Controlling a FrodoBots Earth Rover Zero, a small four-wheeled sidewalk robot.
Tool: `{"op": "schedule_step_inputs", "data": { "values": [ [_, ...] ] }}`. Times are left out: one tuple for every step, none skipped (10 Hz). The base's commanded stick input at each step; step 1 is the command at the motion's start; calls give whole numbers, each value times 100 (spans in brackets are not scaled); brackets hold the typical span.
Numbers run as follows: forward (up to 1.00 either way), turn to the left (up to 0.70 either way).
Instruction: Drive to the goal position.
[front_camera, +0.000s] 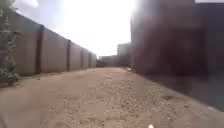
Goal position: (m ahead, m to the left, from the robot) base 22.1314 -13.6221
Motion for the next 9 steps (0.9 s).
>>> {"op": "schedule_step_inputs", "data": {
  "values": [
    [100, 0],
    [100, 0],
    [100, 0],
    [100, 0],
    [100, 0],
    [100, 0],
    [100, 0],
    [100, 0],
    [100, 0]
  ]
}}
